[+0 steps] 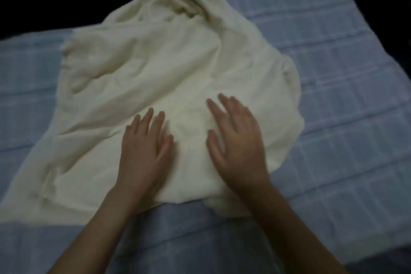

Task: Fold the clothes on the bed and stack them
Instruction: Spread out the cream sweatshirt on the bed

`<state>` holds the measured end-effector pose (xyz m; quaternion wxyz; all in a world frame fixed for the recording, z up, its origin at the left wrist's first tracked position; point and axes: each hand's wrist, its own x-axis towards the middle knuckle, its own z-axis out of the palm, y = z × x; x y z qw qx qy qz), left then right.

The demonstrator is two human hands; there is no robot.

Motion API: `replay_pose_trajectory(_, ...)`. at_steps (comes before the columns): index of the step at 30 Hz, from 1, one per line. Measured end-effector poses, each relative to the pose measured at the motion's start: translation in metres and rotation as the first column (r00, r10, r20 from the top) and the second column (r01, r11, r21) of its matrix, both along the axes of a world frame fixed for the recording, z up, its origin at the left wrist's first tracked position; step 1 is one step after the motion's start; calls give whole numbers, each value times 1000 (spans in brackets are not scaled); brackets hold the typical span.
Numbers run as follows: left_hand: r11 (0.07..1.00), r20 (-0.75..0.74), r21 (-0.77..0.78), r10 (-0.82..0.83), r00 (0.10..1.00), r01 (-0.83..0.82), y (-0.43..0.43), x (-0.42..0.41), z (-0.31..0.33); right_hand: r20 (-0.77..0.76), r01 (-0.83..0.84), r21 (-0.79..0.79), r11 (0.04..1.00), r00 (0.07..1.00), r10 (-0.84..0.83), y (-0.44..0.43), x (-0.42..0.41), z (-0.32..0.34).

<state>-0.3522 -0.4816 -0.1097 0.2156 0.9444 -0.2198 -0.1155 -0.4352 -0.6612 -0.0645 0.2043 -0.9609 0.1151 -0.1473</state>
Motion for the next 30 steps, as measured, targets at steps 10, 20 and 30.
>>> replay_pose_trajectory(10,979,-17,-99,-180,984,178,-218,-47,29,-243,347,661,665,938,-247,-150,-81,-38)
replay_pose_trajectory(20,838,-206,-542,-201,958,59,-187,-25,16,-266,329,706,627,944,-196,-151,-53,-40)
replay_pose_trajectory(30,662,-392,-710,-84,916,-243,-139,9,43,-14,139,909,393,952,-305,-120,-8,4)
